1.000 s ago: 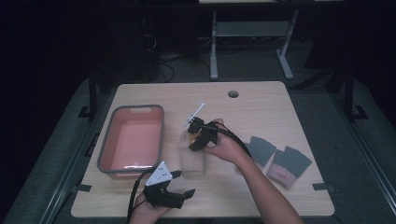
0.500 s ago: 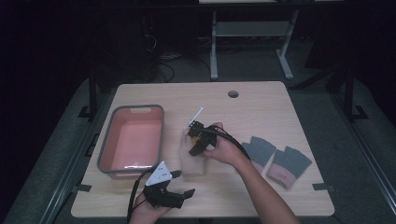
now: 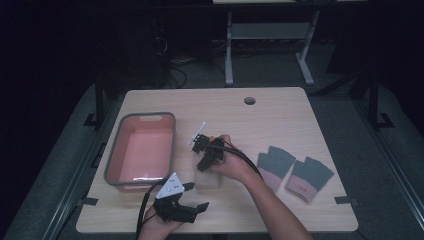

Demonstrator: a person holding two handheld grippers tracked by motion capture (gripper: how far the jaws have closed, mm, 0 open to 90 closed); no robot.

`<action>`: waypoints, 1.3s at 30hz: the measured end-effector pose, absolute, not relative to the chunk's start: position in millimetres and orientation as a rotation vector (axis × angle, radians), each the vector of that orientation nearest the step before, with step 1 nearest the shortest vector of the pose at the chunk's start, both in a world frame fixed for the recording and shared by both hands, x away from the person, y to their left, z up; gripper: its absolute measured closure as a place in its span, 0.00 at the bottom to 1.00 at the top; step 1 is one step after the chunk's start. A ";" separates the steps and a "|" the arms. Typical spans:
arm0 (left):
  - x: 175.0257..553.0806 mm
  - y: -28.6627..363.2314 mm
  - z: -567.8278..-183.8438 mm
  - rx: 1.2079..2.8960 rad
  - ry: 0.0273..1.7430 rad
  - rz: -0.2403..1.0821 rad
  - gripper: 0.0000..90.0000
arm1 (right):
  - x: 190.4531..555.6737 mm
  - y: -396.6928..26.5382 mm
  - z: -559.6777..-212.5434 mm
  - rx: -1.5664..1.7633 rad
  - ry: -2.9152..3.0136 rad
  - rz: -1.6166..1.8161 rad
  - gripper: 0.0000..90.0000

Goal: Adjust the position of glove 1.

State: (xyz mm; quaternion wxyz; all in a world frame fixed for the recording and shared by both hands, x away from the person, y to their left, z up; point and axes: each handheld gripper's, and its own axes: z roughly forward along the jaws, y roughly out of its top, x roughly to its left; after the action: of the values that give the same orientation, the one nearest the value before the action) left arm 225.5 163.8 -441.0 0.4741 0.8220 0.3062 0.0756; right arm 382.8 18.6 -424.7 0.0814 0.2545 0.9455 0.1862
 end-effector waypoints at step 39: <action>267.2 127.0 -444.5 2.025 0.877 0.082 0.24 | 353.5 -87.4 -406.8 1.169 2.730 0.880 0.30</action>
State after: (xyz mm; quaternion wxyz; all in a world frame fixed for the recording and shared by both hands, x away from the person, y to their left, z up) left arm 267.2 127.0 -444.5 0.4499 0.8189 0.3548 0.0331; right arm 353.5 -87.4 -406.8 0.0222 0.3774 0.8811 0.2840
